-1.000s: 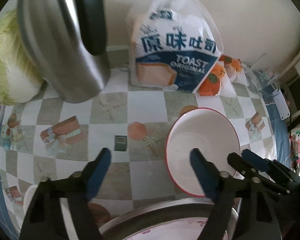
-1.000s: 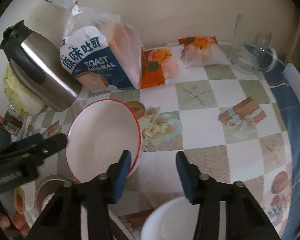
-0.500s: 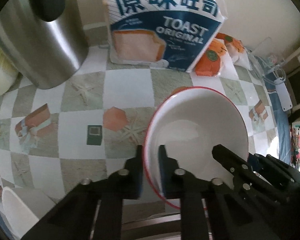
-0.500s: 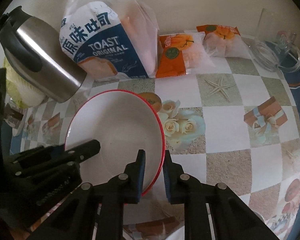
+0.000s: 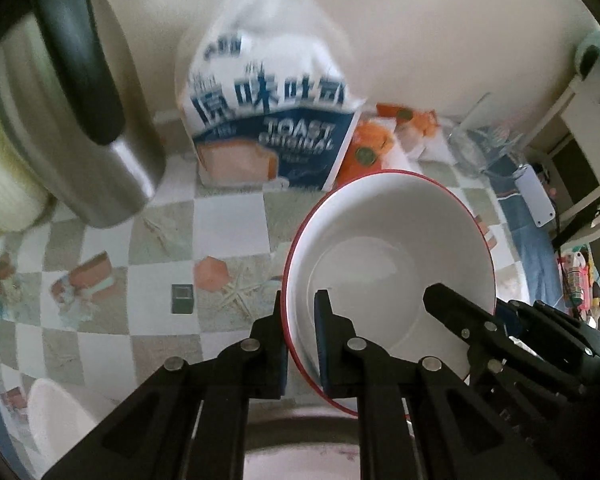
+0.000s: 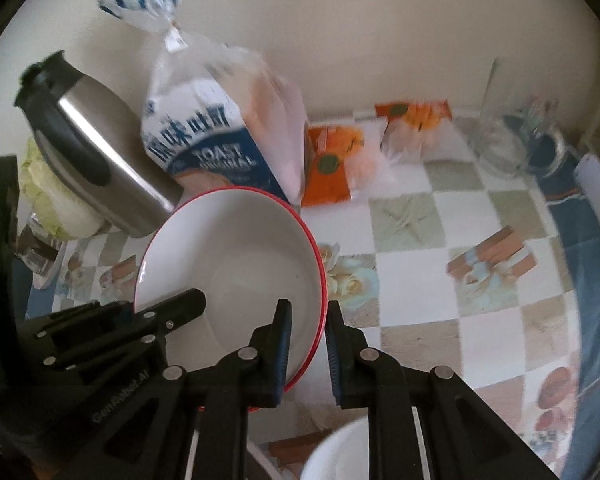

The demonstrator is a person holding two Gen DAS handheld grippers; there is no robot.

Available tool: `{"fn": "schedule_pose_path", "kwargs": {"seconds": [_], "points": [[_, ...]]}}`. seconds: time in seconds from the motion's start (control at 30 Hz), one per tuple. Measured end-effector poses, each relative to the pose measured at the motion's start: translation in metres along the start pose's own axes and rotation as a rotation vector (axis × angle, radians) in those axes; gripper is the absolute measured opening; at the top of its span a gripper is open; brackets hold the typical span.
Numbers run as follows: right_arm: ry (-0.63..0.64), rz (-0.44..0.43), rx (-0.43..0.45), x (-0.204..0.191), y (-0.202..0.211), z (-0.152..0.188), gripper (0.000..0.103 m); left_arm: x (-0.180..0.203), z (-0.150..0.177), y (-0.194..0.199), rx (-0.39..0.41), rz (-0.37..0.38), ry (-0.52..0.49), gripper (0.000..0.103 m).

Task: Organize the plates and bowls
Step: 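Lift the red-rimmed bowl with both tools and carry it over the basin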

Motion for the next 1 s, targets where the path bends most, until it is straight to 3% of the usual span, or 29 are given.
{"fn": "schedule_pose_path", "kwargs": {"seconds": [0.27, 0.73, 1.0], "points": [[0.001, -0.027, 0.005, -0.018, 0.036, 0.016, 0.018, 0.003, 0.015, 0.05, 0.029, -0.041, -0.049, 0.013], [0.051, -0.042, -0.037, -0.054, 0.072, 0.087, 0.018, -0.026, 0.098, 0.089, 0.01, -0.011, 0.107, 0.013], [0.062, -0.052, -0.05, -0.07, 0.074, 0.127, 0.018, -0.035, 0.128, 0.101, 0.04, -0.06, 0.086, 0.013]]}}
Point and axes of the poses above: each gripper's, at about its wrist camera, not at the fingertips, and y roughly against the way its jaws point, x to its right, z to its underside, the point moved 6 cm from there along -y, roughly the way its jaws point, and after that the axes turned 7 degrees about x, right-handed, at the moved point
